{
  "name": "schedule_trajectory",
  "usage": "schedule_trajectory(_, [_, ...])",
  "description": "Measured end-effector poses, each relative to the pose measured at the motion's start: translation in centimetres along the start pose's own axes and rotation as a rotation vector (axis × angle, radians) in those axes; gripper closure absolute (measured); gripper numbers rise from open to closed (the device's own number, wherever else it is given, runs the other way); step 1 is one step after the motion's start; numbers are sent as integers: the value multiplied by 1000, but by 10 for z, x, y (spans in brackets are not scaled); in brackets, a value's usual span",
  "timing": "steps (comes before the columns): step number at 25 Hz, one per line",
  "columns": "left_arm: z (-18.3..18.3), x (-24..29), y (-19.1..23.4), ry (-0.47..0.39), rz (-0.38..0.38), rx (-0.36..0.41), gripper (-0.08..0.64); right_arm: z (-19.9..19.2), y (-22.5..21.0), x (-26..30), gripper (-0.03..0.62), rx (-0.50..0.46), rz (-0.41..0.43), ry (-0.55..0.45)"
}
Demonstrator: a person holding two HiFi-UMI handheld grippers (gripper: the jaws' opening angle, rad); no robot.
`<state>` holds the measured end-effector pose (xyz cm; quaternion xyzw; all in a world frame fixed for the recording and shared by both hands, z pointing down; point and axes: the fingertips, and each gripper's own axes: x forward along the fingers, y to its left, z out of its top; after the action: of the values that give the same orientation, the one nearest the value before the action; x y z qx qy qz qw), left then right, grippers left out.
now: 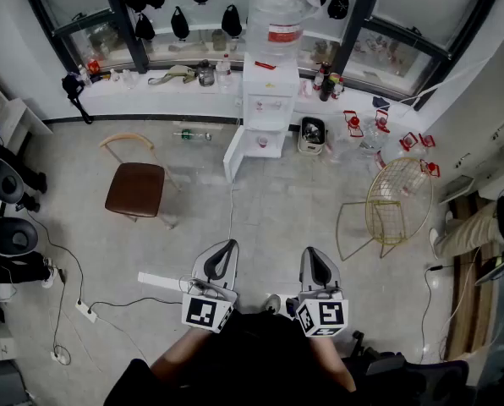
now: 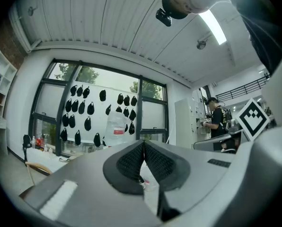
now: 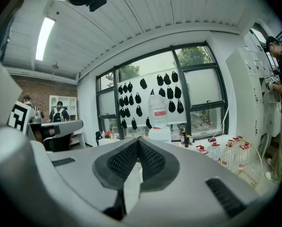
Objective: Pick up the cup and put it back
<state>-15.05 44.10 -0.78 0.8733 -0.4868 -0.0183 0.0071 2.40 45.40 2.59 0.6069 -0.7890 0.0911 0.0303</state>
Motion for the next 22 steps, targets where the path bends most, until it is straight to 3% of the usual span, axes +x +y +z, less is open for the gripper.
schedule_trajectory(10, [1,-3,3,5,8,-40,554,1,6,0,597,-2,4,-3])
schedule_trajectory(16, [0,-7,8,0,-3,-5,554,6,9,0,597,-1,-14,-33])
schedule_trajectory(22, [-7,-13,17,6,5,-41,552,8,19,1,597,-5,-18,-55])
